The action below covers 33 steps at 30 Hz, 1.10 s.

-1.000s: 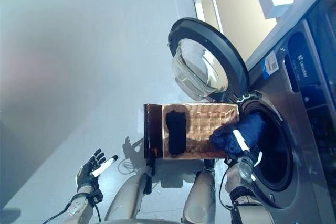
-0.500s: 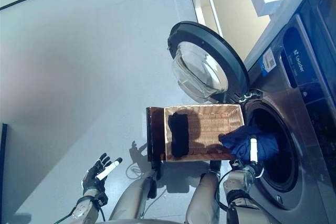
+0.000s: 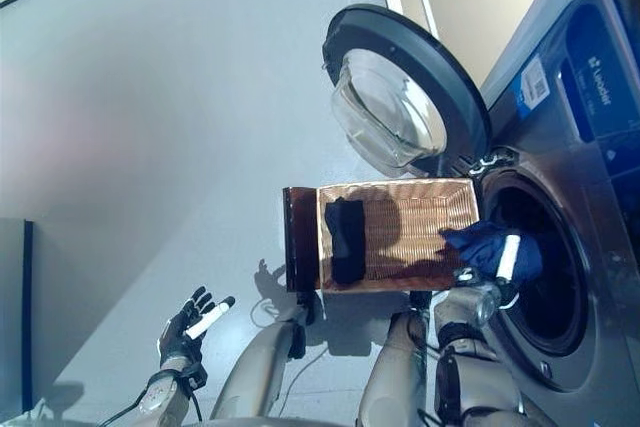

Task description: Pick up the clothes and place them into the washing machine

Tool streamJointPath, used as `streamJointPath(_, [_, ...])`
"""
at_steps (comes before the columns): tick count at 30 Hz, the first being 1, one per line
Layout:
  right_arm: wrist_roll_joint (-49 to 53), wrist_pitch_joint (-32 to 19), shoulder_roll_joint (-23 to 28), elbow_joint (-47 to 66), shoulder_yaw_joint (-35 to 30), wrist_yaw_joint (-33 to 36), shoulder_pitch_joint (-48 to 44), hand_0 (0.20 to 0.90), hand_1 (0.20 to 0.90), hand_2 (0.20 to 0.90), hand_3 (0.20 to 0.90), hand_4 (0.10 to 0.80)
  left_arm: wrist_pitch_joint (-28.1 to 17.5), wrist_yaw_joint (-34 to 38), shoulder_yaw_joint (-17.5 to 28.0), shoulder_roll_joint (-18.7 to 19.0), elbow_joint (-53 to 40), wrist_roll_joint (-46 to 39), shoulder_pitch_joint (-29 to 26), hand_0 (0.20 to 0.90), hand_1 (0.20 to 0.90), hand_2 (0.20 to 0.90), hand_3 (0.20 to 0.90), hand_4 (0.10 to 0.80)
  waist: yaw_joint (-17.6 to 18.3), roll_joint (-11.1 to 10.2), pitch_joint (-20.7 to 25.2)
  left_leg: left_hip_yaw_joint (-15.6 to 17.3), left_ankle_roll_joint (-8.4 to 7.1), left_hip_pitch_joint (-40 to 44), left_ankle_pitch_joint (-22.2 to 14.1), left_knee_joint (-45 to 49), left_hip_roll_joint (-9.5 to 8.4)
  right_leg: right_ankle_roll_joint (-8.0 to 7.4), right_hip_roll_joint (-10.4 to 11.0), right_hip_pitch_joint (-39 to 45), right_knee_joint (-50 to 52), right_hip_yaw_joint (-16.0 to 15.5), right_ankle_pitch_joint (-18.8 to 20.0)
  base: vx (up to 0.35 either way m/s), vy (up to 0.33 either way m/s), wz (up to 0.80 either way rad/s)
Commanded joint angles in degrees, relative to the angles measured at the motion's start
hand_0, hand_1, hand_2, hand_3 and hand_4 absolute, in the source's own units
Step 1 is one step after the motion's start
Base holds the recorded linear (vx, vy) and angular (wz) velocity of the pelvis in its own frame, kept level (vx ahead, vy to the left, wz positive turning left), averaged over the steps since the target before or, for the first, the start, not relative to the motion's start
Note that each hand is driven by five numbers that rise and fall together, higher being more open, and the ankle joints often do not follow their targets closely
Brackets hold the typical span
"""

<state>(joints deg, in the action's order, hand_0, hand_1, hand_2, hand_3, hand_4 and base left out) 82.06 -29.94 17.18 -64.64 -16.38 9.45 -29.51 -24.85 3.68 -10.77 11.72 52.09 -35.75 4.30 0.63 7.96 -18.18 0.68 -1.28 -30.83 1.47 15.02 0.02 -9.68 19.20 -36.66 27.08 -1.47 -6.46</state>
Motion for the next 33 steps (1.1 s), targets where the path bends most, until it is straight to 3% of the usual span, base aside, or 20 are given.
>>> streamJointPath(1, [0.91,-6.74,6.61,1.08,-2.16,1.23,-1.29,0.200,0.200,0.200,0.200,0.300,-1.97,0.88,0.15,3.75,-2.49,0.13,1.89,0.900,0.900,0.900,0.900,0.800,-0.25,-0.02,0.57,-0.19,-4.17,-2.76,-5.39,9.49,2.05,0.37,-0.57,-0.50,-2.25,3.58,9.39,-0.028,0.010,0.04])
streamJointPath(27, [3.74,-11.49,14.60,-2.36,-7.38,7.08,-5.80,0.200,0.200,0.200,0.200,0.300,-2.32,1.72,0.37,5.29,-3.81,0.15,3.47,0.900,0.900,0.900,0.900,0.800,-0.31,2.14,2.68,0.95,-3.43,-11.43,-8.09,16.83,1.84,1.58,-1.50,-11.54,6.88,7.77,6.62,-0.008,0.008,-0.01])
streamJointPath(33, [1.77,-12.29,19.99,-0.96,-7.77,8.56,-8.09,0.200,0.200,0.200,0.200,0.300,-2.04,1.64,0.79,6.45,-3.98,0.43,3.84,0.900,0.900,0.900,0.900,0.800,-0.19,2.57,3.18,1.31,-2.92,-12.72,-9.08,18.95,1.73,1.87,-1.62,-13.42,9.32,8.99,5.91,-0.007,0.002,-0.01])
